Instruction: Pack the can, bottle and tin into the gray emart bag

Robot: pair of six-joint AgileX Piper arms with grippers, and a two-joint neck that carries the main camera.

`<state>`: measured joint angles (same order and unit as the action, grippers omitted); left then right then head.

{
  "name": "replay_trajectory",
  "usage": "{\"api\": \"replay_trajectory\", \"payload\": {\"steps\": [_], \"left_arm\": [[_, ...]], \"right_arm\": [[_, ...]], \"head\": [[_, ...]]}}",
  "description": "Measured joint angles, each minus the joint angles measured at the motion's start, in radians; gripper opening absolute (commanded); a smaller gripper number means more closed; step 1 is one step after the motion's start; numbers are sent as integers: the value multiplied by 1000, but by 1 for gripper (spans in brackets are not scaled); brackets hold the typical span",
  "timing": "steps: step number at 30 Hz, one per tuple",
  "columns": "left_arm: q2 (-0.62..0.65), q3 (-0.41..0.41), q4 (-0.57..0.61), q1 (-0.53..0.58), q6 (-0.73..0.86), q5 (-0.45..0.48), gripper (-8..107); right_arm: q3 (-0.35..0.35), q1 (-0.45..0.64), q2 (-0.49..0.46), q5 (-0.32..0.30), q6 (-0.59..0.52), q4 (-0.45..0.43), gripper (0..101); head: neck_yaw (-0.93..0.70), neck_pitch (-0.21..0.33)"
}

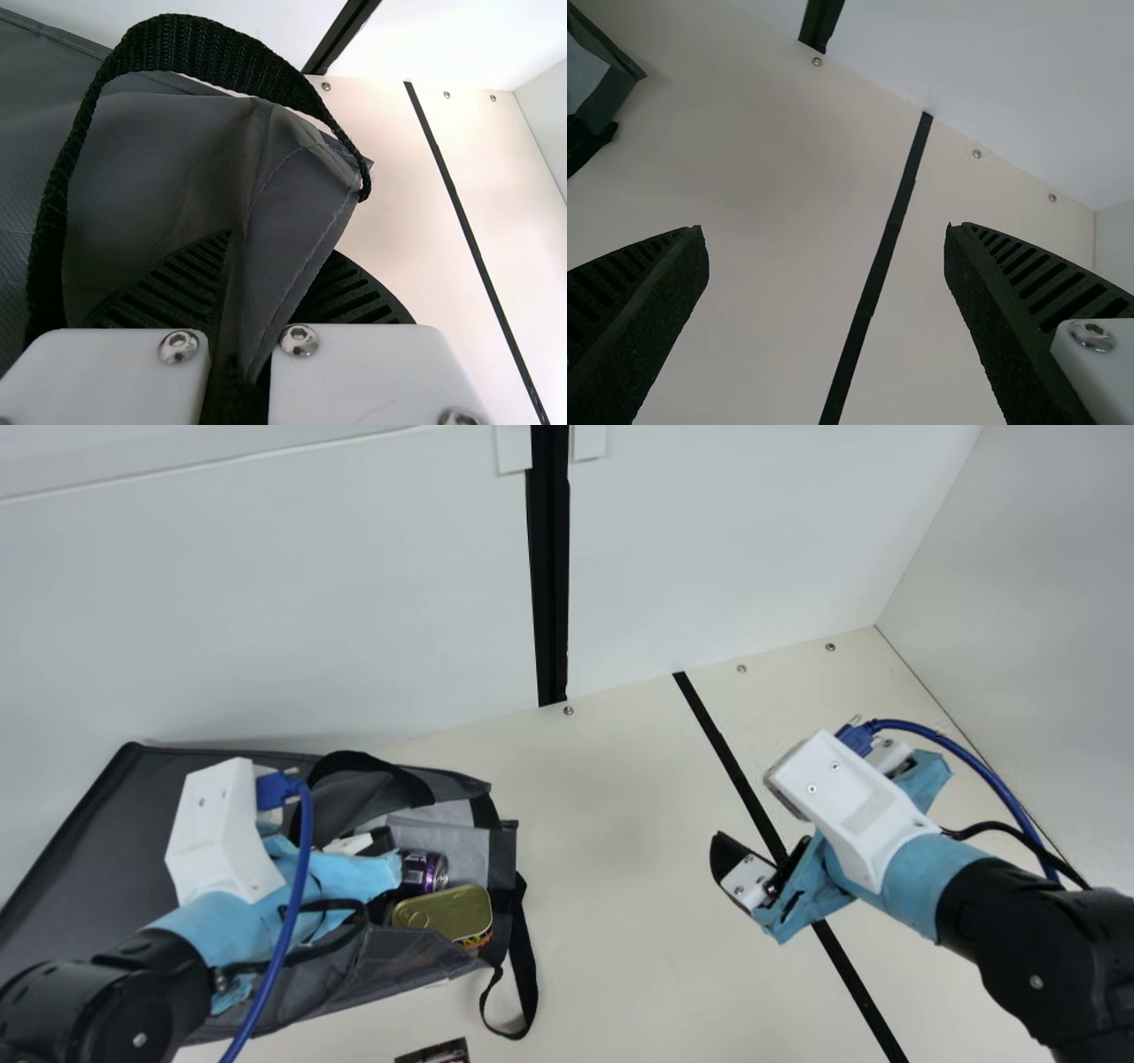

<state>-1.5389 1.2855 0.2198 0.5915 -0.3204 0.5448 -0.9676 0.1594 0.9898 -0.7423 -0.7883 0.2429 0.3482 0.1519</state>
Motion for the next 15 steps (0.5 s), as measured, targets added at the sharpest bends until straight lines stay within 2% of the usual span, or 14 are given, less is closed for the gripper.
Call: {"api": "replay_trajectory", "payload": {"steps": [15], "left_arm": [[0,0,0,0,0,0,10]], "right_arm": [[-106,2,-30,-105,248,-210,91]], "head": [[-2,0]]}}
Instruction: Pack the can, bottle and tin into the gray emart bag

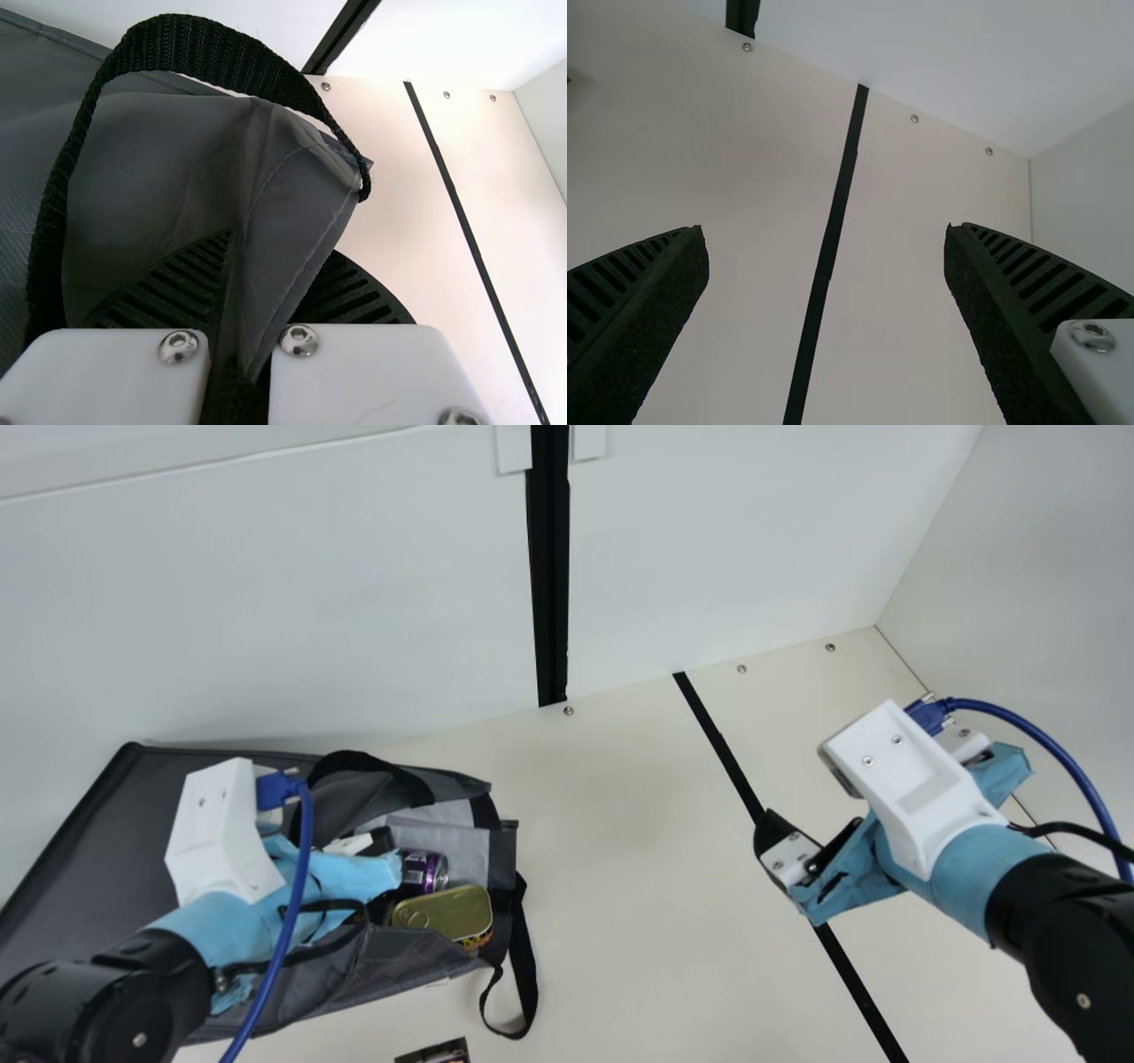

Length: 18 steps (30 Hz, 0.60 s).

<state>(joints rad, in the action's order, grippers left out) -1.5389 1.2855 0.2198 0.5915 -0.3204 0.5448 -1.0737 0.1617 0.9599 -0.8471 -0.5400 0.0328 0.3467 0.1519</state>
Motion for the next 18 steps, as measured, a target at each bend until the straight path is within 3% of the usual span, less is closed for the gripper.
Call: {"api": "replay_trajectory", "payload": {"steps": [18], "left_arm": [[0,0,0,0,0,0,10]], "right_arm": [[-105,-35,-22,-135,242,-205,91]], "head": [[2,0]]}}
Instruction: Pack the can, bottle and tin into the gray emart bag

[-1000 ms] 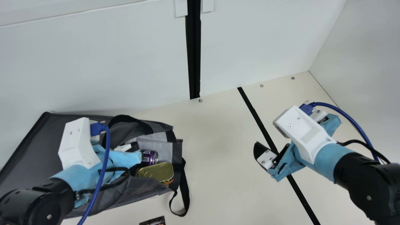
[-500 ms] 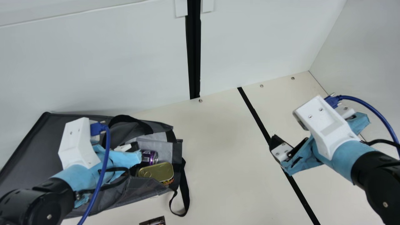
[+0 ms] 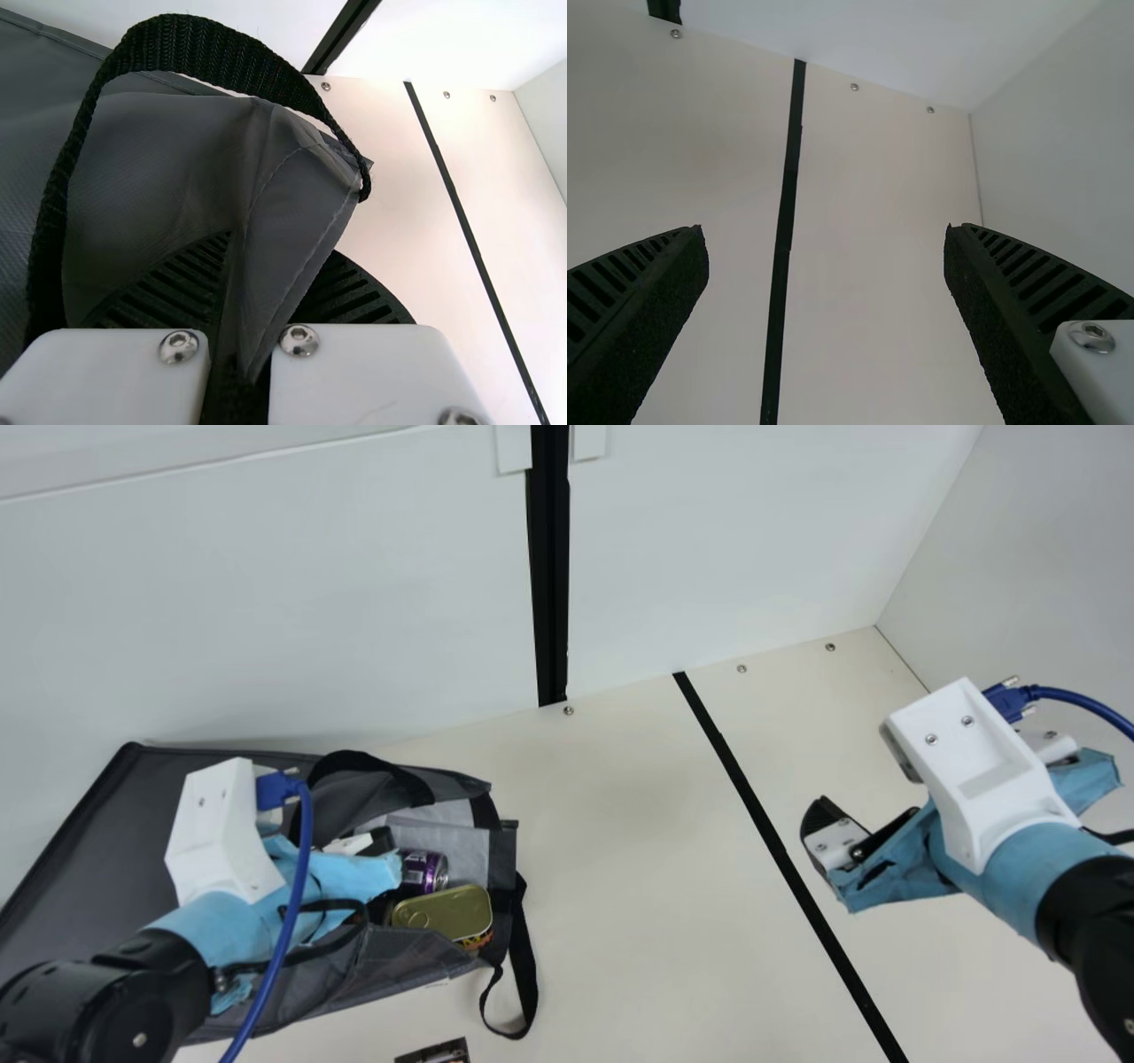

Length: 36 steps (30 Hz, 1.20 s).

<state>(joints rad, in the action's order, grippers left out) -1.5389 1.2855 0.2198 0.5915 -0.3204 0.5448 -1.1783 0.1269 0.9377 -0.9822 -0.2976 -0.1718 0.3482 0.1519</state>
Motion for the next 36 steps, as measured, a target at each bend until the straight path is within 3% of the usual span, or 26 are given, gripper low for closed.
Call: {"api": "replay_trajectory", "payload": {"steps": [18,36], "left_arm": [[0,0,0,0,0,0,10],[0,0,0,0,0,0,10]], "right_arm": [[-58,-10,-20,-49,86,-107,91],[-81,24,-19,-63,76,-88,91]], "head": [[0,0],[-2,0]]}}
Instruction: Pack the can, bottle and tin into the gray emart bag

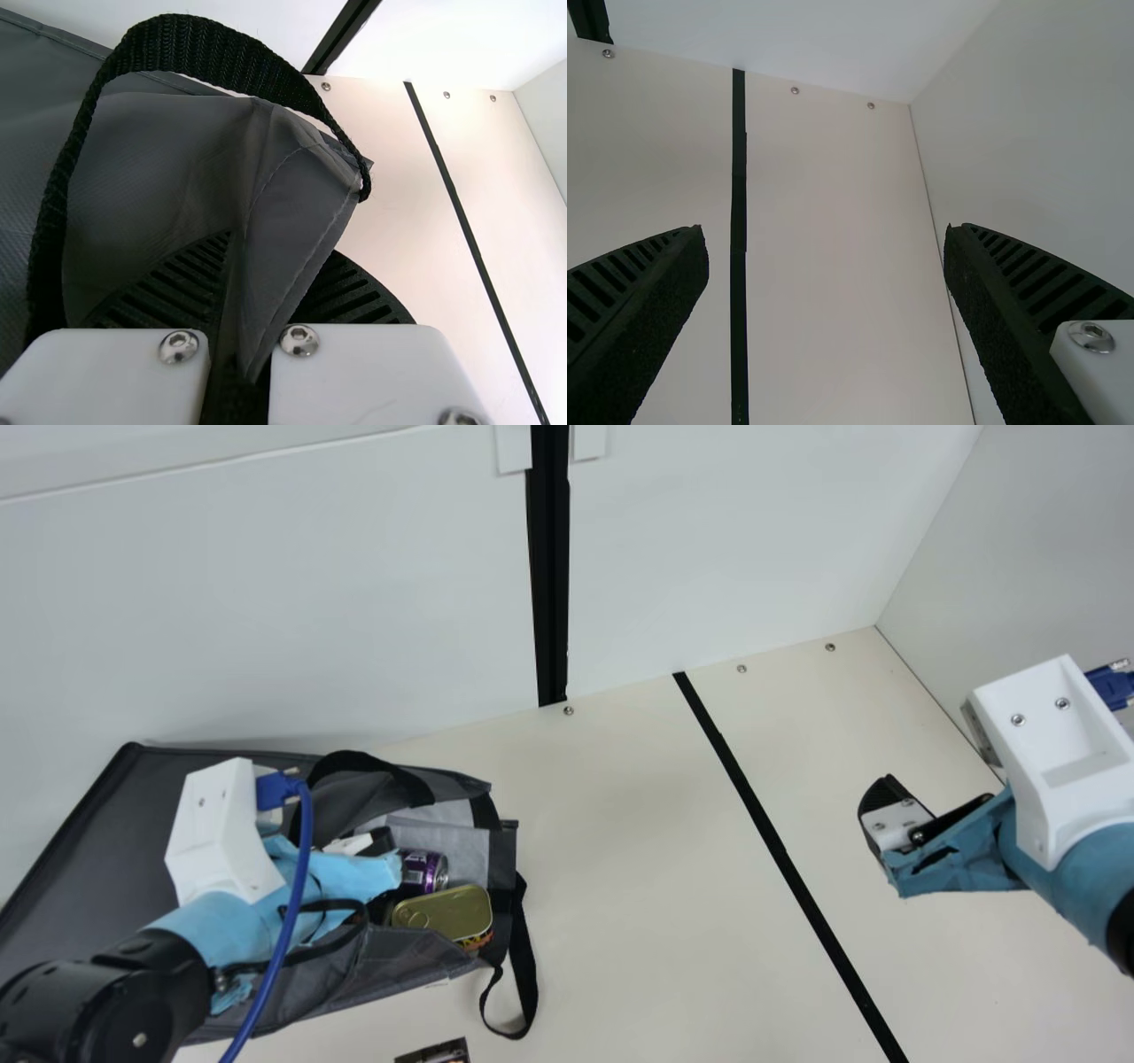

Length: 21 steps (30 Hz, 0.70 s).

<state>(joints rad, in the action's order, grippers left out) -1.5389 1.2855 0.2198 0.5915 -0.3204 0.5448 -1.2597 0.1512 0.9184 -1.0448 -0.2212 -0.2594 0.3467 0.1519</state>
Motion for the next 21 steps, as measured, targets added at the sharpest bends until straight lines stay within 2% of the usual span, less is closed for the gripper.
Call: {"api": "replay_trajectory", "payload": {"steps": [11,21], "left_arm": [[0,0,0,0,0,0,10],[0,0,0,0,0,0,10]], "right_arm": [[-2,20,31,-2,-44,75,91],[-2,43,83,25,-114,181,91]], "head": [[0,0],[0,0]]}}
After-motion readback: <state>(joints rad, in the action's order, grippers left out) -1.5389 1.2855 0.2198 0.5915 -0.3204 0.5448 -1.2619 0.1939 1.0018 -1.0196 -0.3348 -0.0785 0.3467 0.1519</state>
